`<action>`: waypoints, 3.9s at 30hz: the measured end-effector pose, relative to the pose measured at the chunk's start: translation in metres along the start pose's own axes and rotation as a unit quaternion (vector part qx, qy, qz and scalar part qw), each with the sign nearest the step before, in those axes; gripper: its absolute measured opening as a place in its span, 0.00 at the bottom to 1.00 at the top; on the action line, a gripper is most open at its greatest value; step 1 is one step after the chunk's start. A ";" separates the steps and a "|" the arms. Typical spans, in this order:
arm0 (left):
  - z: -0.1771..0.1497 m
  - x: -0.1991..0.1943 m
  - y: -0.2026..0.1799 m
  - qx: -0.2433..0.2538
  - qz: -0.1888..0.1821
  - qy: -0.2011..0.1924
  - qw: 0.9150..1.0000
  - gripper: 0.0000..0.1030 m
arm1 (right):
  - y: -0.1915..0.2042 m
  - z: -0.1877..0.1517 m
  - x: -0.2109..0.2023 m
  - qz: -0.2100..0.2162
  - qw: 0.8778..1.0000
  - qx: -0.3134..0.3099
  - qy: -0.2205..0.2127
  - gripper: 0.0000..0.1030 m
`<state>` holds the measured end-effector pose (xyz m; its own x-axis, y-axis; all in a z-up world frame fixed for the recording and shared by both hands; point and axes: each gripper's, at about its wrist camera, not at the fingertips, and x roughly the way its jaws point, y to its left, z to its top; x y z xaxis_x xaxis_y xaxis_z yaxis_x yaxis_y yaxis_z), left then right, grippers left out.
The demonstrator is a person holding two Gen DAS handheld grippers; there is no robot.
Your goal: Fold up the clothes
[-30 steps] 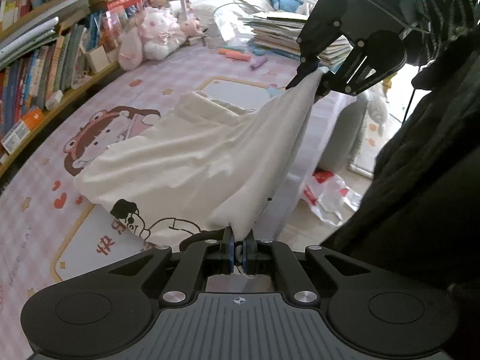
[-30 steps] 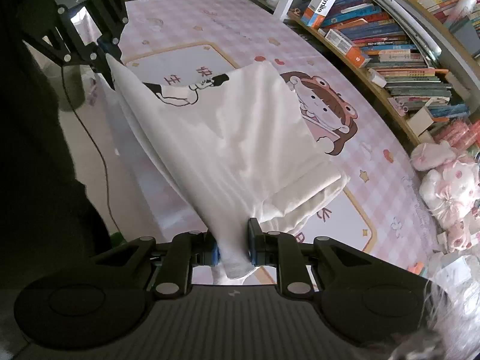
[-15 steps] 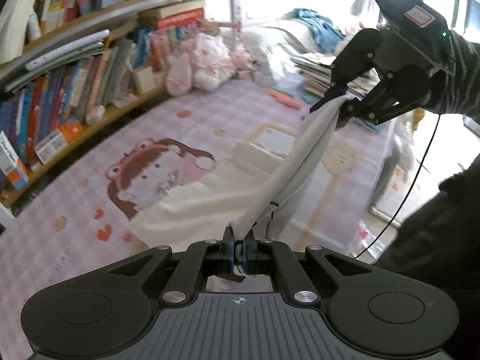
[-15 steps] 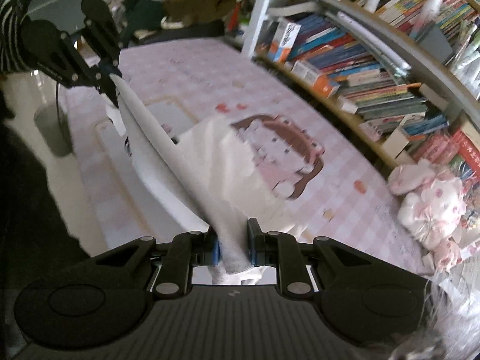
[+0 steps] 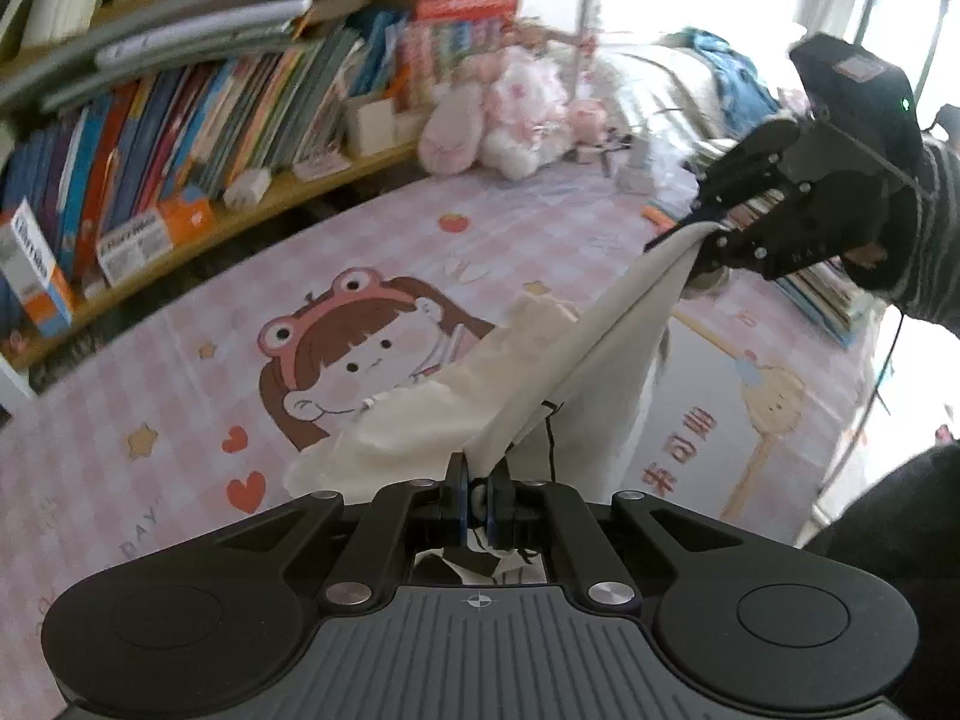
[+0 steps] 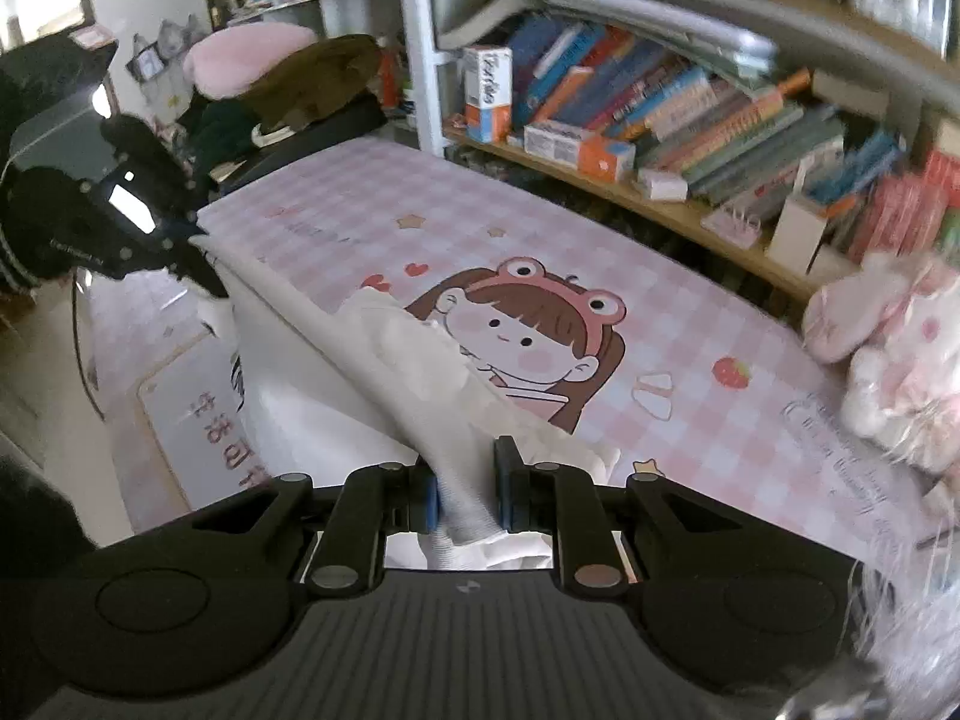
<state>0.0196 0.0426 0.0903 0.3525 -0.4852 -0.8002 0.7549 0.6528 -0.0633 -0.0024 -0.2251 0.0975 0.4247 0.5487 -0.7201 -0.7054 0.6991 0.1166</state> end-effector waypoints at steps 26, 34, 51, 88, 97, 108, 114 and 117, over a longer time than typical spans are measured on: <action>-0.068 0.051 0.081 -0.308 0.043 -0.033 0.950 0.24 | -0.121 -0.012 0.134 -0.054 0.967 0.250 -0.017 0.32; -0.091 0.059 0.052 -0.347 0.058 -0.111 0.929 0.24 | -0.090 -0.039 0.084 -0.045 0.959 0.272 -0.058 0.30; -0.097 0.071 0.051 -0.381 0.040 -0.118 0.916 0.15 | -0.084 -0.065 0.116 -0.074 0.947 0.313 -0.021 0.04; -0.132 0.072 0.056 -0.524 0.081 -0.131 0.838 0.39 | -0.050 -0.065 0.080 -0.072 0.960 0.260 -0.078 0.02; -0.121 0.063 0.045 -0.484 0.126 -0.101 0.860 0.66 | -0.066 -0.082 0.089 -0.079 0.944 0.316 -0.057 0.29; -0.092 0.054 0.009 -0.402 0.198 -0.059 0.892 0.94 | -0.074 -0.097 0.071 -0.063 0.927 0.368 -0.046 0.66; -0.101 0.058 0.009 -0.440 0.203 -0.045 0.874 0.95 | -0.075 -0.101 0.072 -0.064 0.925 0.374 -0.033 0.70; -0.109 0.052 0.006 -0.458 0.198 -0.081 0.863 0.95 | -0.078 -0.104 0.074 -0.059 0.923 0.380 -0.027 0.70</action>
<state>-0.0177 0.0847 -0.0166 0.6113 -0.1456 -0.7779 -0.1701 0.9358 -0.3088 0.0251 -0.2866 -0.0363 0.5159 0.4562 -0.7250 -0.0603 0.8636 0.5005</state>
